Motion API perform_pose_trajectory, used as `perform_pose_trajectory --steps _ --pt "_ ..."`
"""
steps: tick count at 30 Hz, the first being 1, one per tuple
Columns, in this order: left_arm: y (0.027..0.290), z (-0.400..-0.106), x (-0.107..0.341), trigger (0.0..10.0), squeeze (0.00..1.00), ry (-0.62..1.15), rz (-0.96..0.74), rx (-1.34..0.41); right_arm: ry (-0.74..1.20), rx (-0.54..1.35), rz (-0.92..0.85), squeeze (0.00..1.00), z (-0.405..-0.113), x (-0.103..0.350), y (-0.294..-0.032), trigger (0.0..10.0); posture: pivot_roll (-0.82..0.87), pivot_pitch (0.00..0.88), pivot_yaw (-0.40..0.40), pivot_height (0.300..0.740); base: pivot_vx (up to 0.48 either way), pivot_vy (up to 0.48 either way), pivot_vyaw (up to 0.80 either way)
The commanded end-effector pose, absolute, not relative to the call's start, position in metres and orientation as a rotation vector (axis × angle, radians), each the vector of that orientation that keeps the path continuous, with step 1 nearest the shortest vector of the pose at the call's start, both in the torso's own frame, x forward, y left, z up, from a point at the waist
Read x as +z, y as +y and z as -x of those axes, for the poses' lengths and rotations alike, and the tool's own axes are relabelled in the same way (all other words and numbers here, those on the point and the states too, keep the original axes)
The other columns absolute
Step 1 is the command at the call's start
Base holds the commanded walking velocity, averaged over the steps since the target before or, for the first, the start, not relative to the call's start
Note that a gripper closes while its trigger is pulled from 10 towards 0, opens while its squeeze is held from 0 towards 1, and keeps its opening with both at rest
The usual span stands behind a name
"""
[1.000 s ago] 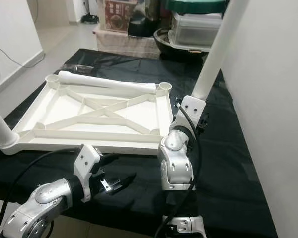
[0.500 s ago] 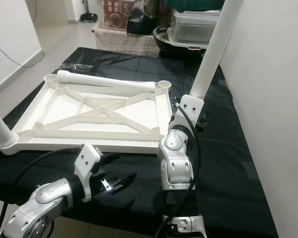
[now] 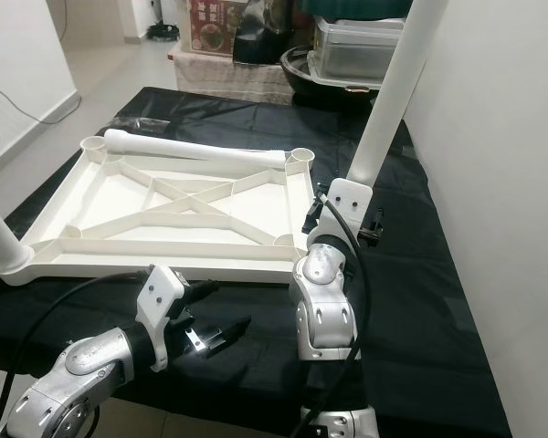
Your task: Building children table
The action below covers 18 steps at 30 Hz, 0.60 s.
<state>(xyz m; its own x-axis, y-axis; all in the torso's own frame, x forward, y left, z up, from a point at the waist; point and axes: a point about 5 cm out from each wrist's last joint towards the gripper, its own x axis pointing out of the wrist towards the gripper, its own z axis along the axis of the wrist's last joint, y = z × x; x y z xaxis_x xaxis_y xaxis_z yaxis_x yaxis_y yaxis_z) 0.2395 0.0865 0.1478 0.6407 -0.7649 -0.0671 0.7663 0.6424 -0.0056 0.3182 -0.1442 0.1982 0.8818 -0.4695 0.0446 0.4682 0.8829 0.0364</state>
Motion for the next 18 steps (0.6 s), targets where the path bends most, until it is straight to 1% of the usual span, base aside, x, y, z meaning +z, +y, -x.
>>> perform_pose_trajectory --steps 1,5,7,16,18 --pt "0.087 -0.239 0.144 10.0 0.0 0.076 -0.027 -0.868 -0.042 -0.476 -0.026 0.0 -0.316 0.197 -0.145 10.0 0.1 0.034 -0.077 0.74 0.0 0.0 0.0" --pt "0.087 -0.24 0.144 10.0 0.0 0.076 -0.027 -0.867 -0.038 -0.452 -0.024 0.0 -0.313 0.196 -0.146 10.0 0.09 0.029 -0.075 0.74 0.0 0.0 0.0" --pt "0.087 -0.24 0.144 10.0 0.0 0.074 -0.025 -0.869 -0.019 -0.405 -0.031 0.0 -0.308 0.192 -0.146 10.0 0.09 0.025 -0.073 0.74 0.0 0.0 0.0" --pt "0.086 -0.242 0.145 10.0 0.0 0.067 -0.024 -0.87 -0.005 -0.366 -0.041 0.0 -0.302 0.189 -0.147 10.0 0.09 0.02 -0.072 0.74 0.0 0.0 0.0" --pt "0.086 -0.243 0.145 10.0 0.0 0.064 -0.023 -0.87 0.006 -0.328 -0.052 0.0 -0.298 0.186 -0.147 10.0 0.09 0.013 -0.07 0.74 0.0 0.0 0.0"
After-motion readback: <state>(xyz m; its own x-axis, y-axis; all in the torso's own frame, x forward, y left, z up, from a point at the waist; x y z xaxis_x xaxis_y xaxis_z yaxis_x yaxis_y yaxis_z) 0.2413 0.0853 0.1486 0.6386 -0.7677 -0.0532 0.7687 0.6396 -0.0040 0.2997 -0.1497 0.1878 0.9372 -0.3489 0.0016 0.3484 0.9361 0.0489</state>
